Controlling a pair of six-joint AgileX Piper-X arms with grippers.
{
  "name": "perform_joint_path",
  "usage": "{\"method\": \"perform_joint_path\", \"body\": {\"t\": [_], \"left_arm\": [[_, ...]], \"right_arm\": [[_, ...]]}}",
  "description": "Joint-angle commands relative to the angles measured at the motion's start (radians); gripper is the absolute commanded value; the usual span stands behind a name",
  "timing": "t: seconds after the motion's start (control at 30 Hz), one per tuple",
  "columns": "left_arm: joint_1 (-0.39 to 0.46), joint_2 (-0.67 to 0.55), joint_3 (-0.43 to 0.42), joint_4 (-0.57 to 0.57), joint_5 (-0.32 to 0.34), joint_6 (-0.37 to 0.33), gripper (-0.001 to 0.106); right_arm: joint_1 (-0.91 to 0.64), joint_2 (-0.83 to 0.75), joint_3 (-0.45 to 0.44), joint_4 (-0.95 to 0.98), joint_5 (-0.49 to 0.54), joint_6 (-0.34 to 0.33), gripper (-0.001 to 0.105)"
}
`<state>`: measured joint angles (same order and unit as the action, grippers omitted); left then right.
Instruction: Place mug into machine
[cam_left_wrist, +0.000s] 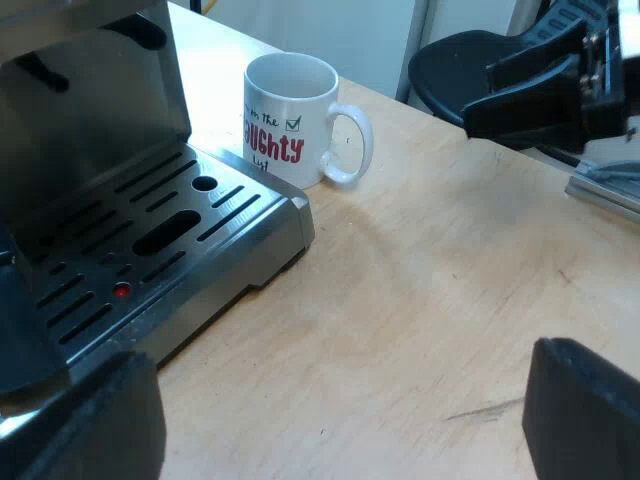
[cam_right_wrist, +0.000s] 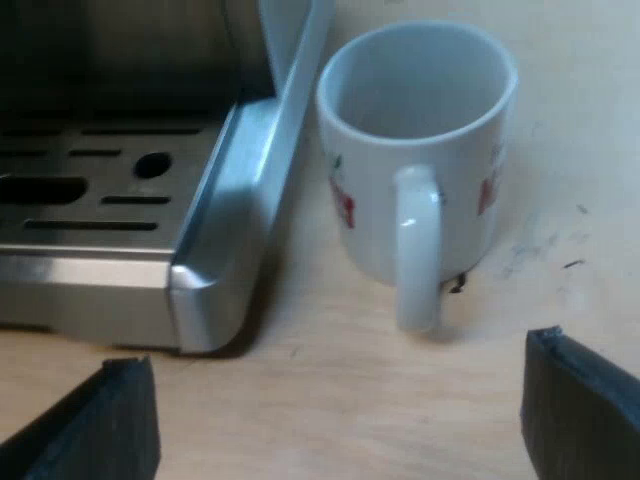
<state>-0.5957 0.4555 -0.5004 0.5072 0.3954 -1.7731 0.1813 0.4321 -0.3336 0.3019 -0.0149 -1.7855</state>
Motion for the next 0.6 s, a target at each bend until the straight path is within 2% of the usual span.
{"method": "perform_joint_path", "body": {"t": [0.03, 0.23, 0.37, 0.6], "left_arm": [[-0.006, -0.004, -0.009, -0.02, 0.005, 0.004, 0.079], [-0.006, -0.004, -0.009, -0.02, 0.005, 0.004, 0.079], [-0.006, -0.004, -0.009, -0.02, 0.005, 0.004, 0.079], [-0.006, -0.004, -0.009, -0.02, 0.005, 0.004, 0.079]], "right_arm": [[-0.003, -0.002, 0.048, -0.096, 0.046, -0.006, 0.077], [-0.003, 0.017, 0.124, -0.23, 0.051, -0.006, 0.077], [-0.003, 0.052, 0.136, -0.286, 0.064, -0.006, 0.077], [-0.003, 0.239, 0.136, -0.468, 0.064, -0.009, 0.077]]}}
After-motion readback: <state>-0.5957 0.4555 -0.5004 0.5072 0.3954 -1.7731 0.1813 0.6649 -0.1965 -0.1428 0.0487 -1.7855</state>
